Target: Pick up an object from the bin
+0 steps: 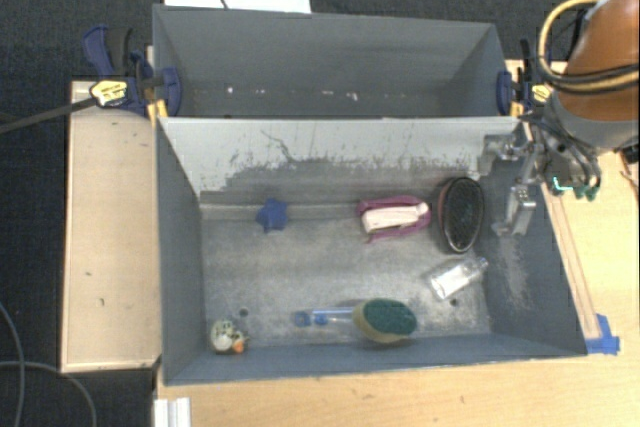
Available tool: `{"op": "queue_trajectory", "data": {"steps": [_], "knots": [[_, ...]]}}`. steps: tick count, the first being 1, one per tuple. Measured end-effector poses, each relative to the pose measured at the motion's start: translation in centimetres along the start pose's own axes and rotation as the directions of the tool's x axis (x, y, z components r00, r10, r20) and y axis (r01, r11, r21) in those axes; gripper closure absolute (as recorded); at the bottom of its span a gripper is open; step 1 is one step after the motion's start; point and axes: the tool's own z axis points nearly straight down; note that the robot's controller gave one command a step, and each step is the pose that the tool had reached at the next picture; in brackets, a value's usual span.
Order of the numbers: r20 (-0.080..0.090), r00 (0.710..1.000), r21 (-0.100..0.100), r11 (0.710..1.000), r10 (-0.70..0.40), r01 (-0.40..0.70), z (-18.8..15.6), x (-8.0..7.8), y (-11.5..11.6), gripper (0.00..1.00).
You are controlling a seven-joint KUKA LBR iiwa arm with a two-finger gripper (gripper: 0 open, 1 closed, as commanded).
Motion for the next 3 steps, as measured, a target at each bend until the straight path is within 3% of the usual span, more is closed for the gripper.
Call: {"op": "queue_trajectory", "data": {"steps": [1, 2, 3], "knots": [[0.005, 0.861, 0.002, 0.861, -0.508, 0.508, 14.8, 5.2, -1.3, 0.00], [0.004, 0.884, 0.000, 0.884, -0.468, 0.468, 11.6, 7.7, 1.9, 0.00], [0.007, 0.818, 0.006, 0.818, -0.576, 0.576, 11.5, 7.1, 0.6, 0.00]]}}
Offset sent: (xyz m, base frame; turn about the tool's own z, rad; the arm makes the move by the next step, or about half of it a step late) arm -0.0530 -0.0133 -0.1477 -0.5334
